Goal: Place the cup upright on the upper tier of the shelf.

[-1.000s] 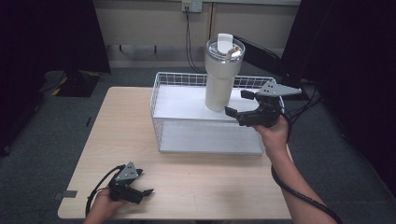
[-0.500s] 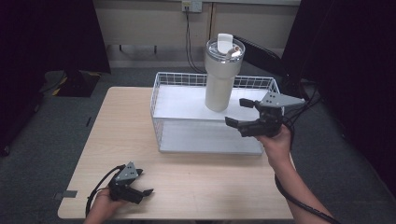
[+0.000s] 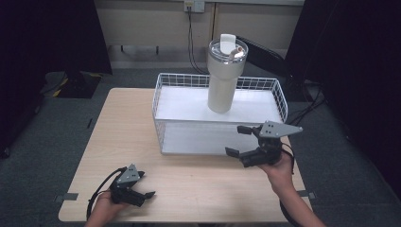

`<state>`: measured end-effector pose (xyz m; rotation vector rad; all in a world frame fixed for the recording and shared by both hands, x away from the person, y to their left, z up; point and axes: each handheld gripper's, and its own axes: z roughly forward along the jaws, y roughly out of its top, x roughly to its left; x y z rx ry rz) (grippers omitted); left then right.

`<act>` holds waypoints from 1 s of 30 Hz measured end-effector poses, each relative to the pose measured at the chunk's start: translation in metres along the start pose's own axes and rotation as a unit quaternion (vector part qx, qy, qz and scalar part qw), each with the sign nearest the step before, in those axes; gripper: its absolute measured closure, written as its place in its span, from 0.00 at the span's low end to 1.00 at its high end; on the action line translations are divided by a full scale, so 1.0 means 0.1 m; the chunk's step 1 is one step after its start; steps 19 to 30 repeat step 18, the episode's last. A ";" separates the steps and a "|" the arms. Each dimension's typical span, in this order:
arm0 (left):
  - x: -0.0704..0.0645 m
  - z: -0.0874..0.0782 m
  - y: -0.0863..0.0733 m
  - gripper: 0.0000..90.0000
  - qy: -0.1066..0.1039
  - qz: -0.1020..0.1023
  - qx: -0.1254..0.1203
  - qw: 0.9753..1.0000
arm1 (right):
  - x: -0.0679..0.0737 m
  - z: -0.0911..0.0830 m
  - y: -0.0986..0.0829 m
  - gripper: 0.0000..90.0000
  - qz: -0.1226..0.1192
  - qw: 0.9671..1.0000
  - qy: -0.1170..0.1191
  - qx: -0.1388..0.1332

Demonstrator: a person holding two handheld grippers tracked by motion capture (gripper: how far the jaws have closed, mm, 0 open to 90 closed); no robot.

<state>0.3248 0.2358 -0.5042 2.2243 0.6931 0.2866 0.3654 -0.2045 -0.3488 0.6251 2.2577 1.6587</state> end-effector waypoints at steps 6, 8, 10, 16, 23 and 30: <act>0.00 0.00 0.00 0.14 0.000 0.000 0.000 1.000 | 0.05 0.03 -0.50 0.13 0.015 0.999 0.010 0.027; 0.00 0.00 0.00 0.14 0.000 0.000 0.000 1.000 | 0.05 0.05 -0.66 0.13 0.019 0.999 0.013 0.034; 0.00 0.00 0.00 0.14 0.000 0.000 0.000 1.000 | 0.06 0.06 -0.76 0.12 0.021 0.999 0.016 0.046; 0.00 0.00 0.00 0.14 0.000 0.000 0.000 1.000 | 0.10 0.12 -1.07 0.12 0.026 0.996 0.022 0.080; 0.00 0.00 0.00 0.14 0.000 0.000 0.001 1.000 | 0.11 0.14 -1.15 0.12 0.031 0.995 0.021 0.089; 0.00 0.00 0.00 0.14 0.000 0.000 0.001 1.000 | 0.11 0.14 -1.15 0.12 0.031 0.995 0.021 0.089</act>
